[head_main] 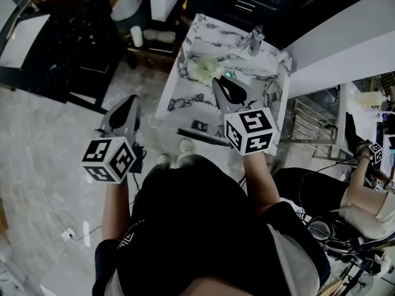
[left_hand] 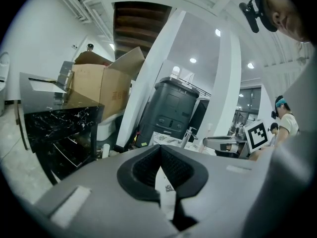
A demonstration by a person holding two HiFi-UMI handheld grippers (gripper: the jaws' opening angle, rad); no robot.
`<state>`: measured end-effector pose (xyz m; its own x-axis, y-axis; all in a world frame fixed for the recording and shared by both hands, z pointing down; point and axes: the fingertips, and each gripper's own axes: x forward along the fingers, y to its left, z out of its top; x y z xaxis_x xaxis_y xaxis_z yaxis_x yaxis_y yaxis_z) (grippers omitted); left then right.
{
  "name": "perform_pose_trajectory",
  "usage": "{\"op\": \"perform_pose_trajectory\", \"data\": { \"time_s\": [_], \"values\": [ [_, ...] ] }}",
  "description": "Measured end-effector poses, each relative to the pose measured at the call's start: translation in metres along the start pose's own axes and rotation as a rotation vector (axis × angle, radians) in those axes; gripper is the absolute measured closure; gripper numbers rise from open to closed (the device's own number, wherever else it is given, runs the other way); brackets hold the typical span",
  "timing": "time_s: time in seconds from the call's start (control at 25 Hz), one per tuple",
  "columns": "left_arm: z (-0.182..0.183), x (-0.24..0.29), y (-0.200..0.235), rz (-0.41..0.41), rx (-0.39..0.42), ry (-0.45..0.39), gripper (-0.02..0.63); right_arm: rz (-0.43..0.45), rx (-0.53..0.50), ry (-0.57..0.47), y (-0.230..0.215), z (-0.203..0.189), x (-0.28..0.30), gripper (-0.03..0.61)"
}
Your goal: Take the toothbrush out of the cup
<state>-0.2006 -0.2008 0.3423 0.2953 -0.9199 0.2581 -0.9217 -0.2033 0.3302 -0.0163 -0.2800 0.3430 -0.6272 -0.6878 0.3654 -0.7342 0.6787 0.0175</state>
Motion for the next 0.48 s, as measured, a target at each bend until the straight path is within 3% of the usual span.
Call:
{"op": "perform_pose_trajectory", "data": {
  "time_s": [0.48],
  "values": [
    [-0.0045, 0.0022, -0.0036, -0.003, -0.008, 0.005, 0.598, 0.02, 0.043, -0.004, -0.0023, -0.0027, 0.0005, 0.531]
  ]
}}
